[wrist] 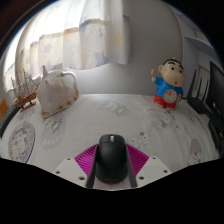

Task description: Arrange mouse

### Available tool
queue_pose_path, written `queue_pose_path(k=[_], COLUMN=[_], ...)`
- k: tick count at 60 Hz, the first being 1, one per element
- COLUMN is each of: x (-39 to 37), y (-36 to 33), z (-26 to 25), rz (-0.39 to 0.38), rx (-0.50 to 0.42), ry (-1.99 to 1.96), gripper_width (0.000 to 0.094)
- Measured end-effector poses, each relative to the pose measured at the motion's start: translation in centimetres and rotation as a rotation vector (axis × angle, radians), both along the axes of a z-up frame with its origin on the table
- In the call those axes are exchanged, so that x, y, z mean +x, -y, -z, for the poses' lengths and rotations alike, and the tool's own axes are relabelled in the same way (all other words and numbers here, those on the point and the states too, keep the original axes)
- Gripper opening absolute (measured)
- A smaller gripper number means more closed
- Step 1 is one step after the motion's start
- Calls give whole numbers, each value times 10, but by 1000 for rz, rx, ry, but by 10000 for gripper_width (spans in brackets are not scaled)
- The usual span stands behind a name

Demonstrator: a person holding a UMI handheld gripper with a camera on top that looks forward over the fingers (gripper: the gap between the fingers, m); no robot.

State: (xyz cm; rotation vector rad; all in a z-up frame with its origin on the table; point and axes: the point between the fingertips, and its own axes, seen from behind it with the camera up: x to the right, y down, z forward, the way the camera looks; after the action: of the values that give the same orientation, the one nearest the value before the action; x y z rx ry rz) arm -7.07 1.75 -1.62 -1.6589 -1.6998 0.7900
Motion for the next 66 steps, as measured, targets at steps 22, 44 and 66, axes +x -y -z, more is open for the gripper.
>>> queue_pose_path(k=[22, 44, 66], x=[-21, 32, 66], y=[95, 318, 319], z=[-123, -64, -42], rz=[-43, -174, -50], rx=[-94, -152, -29], ry=[-97, 43, 100], gripper_width=[433, 430, 832])
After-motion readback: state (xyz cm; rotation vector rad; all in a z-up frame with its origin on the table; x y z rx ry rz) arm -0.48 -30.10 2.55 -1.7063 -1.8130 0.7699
